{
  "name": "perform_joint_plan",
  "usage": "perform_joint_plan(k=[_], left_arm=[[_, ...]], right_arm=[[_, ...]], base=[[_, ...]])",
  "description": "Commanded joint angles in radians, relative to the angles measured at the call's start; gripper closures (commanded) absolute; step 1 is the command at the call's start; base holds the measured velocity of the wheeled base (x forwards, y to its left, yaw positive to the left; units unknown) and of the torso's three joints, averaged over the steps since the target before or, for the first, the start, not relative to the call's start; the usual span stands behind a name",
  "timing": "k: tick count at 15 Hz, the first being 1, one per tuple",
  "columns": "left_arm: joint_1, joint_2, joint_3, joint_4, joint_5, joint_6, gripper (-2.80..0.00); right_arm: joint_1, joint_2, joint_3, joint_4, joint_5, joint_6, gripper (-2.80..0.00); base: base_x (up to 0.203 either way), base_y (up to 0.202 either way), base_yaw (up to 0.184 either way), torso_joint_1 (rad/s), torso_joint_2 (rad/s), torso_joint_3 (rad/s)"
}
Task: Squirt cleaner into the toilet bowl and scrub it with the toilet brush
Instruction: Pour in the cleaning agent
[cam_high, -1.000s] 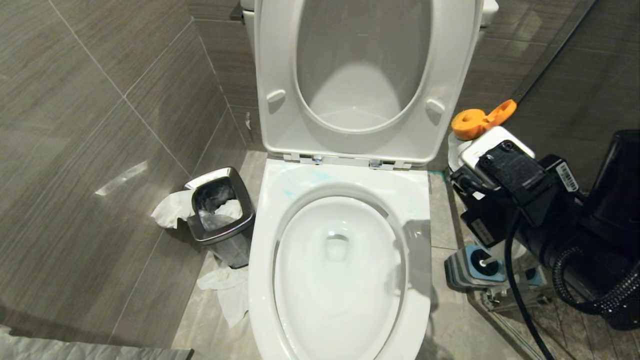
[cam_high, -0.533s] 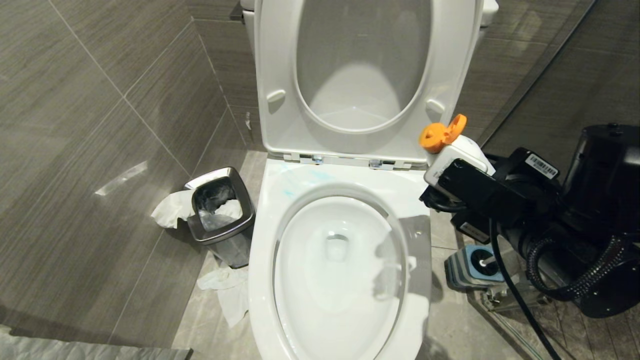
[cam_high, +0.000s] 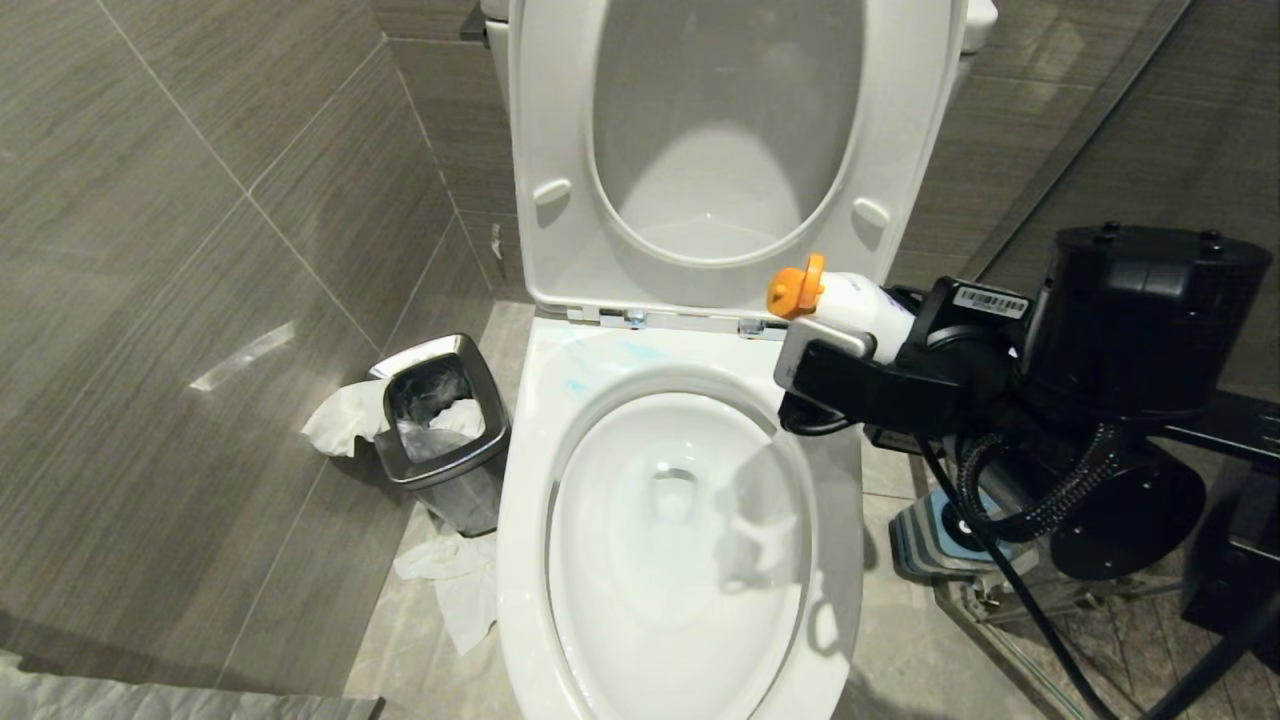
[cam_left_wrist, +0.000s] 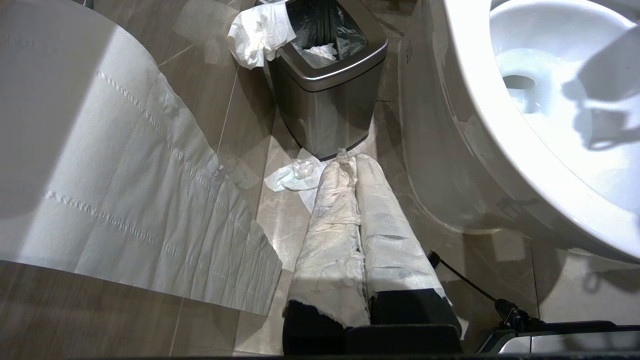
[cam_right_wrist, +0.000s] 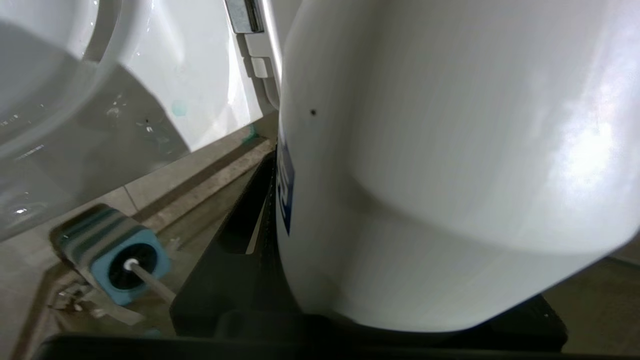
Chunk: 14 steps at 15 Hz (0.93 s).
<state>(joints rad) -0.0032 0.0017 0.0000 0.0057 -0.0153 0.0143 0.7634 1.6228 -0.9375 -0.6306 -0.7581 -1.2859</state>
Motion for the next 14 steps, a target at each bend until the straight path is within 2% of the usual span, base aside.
perform_joint_plan(k=[1, 4, 8, 12, 14], left_arm=[[0.000, 0.000, 0.002, 0.000, 0.000, 0.001, 0.00], [0.000, 0.000, 0.002, 0.000, 0.000, 0.000, 0.00], [0.000, 0.000, 0.002, 0.000, 0.000, 0.001, 0.00], [0.000, 0.000, 0.002, 0.000, 0.000, 0.000, 0.00], [0.000, 0.000, 0.002, 0.000, 0.000, 0.001, 0.00]], right_arm=[[-0.001, 0.040, -0.018, -0.003, -0.004, -0.070, 0.00], [-0.001, 0.054, -0.032, -0.004, -0.005, -0.171, 0.00], [-0.001, 0.067, -0.081, -0.004, -0.068, -0.323, 0.00], [-0.001, 0.094, -0.132, -0.003, -0.072, -0.441, 0.00], [0.000, 0.107, -0.136, -0.003, -0.072, -0.456, 0.00]], base=[[0.000, 0.000, 0.000, 0.000, 0.00, 0.000], [0.000, 0.000, 0.000, 0.000, 0.00, 0.000], [0.000, 0.000, 0.000, 0.000, 0.00, 0.000], [0.000, 0.000, 0.000, 0.000, 0.00, 0.000], [0.000, 0.000, 0.000, 0.000, 0.00, 0.000]])
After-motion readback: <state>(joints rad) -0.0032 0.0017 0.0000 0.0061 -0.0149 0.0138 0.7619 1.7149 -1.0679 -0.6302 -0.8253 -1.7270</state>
